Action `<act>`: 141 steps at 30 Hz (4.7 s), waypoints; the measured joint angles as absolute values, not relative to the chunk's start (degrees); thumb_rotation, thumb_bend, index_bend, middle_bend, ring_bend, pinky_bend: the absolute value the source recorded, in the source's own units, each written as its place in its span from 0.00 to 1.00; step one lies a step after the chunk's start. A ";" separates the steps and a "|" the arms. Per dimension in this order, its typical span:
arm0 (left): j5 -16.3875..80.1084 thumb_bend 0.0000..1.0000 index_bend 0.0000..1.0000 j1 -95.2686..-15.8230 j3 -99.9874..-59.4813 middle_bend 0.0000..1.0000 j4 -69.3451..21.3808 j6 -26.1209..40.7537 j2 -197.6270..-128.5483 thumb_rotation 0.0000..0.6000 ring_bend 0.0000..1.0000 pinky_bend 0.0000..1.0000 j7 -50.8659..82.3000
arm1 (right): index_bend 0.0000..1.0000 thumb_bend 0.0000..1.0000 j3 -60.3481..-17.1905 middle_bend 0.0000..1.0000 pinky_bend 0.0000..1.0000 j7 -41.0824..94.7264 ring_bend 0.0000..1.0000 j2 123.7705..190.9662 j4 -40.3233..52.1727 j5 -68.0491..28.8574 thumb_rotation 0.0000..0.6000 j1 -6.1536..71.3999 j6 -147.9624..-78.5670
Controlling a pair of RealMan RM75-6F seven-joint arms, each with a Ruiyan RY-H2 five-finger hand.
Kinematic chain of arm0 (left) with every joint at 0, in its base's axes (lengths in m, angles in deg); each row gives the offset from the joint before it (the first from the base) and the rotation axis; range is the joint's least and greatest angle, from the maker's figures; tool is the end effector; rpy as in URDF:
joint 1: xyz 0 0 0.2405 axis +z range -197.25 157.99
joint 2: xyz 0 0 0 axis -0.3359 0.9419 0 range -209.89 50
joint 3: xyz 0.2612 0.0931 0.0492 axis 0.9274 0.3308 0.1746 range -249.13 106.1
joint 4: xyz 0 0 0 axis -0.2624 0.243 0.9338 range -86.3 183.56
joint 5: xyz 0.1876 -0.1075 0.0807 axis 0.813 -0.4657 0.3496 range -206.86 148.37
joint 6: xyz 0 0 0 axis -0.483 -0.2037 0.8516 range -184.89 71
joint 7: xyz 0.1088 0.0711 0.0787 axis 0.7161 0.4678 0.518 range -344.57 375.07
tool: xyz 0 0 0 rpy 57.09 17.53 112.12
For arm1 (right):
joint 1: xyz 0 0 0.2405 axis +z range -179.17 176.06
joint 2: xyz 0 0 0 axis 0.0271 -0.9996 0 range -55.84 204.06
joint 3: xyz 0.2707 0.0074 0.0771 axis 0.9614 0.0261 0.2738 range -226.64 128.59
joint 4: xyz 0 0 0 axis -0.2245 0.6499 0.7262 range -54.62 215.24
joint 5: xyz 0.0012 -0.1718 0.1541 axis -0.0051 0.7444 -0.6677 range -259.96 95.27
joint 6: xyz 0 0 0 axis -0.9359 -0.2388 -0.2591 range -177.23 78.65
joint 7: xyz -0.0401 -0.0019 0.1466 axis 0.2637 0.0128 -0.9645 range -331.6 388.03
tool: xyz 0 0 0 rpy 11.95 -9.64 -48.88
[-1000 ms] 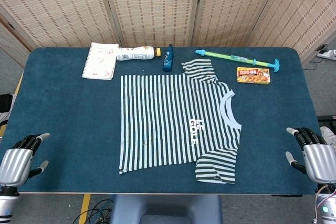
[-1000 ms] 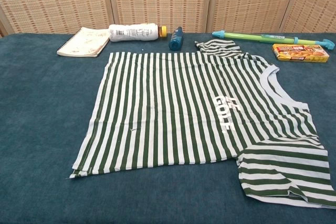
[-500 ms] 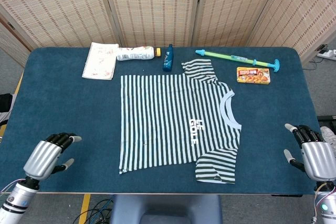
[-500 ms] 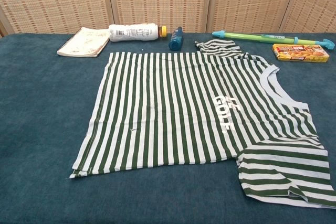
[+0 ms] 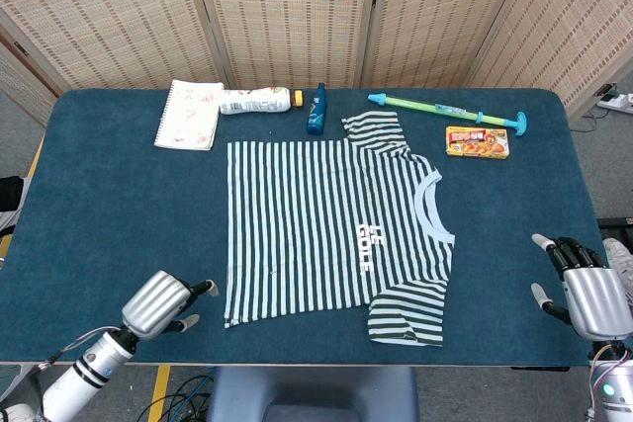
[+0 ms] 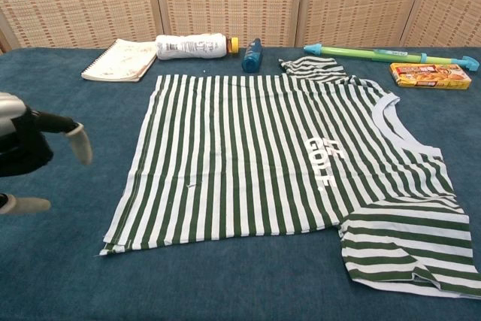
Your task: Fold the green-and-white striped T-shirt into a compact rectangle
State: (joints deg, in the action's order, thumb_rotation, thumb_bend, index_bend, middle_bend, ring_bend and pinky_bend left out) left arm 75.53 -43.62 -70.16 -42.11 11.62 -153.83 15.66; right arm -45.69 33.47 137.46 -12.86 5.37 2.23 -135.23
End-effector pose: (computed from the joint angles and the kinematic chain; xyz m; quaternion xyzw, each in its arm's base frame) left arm -0.2327 0.2458 0.0300 -0.7926 -0.2994 -0.4227 0.3216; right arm -0.3377 -0.1879 0.1559 0.6119 -0.3523 0.3699 0.6039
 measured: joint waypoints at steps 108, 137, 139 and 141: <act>55.24 0.58 0.55 -53.80 -70.27 0.98 -35.82 -1.75 -170.90 1.00 0.91 1.00 31.83 | 0.14 0.30 -45.70 0.28 0.27 30.11 0.25 138.44 -9.47 4.25 1.00 1.50 -134.85; 54.48 0.57 0.55 -53.52 -70.72 0.98 -35.55 -0.29 -171.75 1.00 0.91 1.00 30.54 | 0.40 0.20 -49.05 0.95 1.00 37.86 1.00 150.08 5.97 17.15 1.00 13.02 -124.85; 54.35 0.57 0.55 -53.46 -70.66 0.98 -35.49 -0.29 -171.78 1.00 0.91 1.00 30.60 | 0.41 0.20 -49.49 0.97 1.00 37.28 1.00 151.47 7.92 17.60 1.00 13.73 -124.25; 54.22 0.57 0.55 -53.46 -70.66 0.98 -35.45 -0.34 -171.78 1.00 0.91 1.00 30.66 | 0.42 0.19 -49.84 0.97 1.00 36.74 1.00 152.61 9.51 17.91 1.00 14.26 -123.84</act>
State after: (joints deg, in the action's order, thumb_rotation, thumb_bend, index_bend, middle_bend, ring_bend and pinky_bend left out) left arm 54.22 -53.46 -70.66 -35.45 -0.34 -171.78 30.66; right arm -49.84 36.74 152.61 9.51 17.91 14.26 -123.84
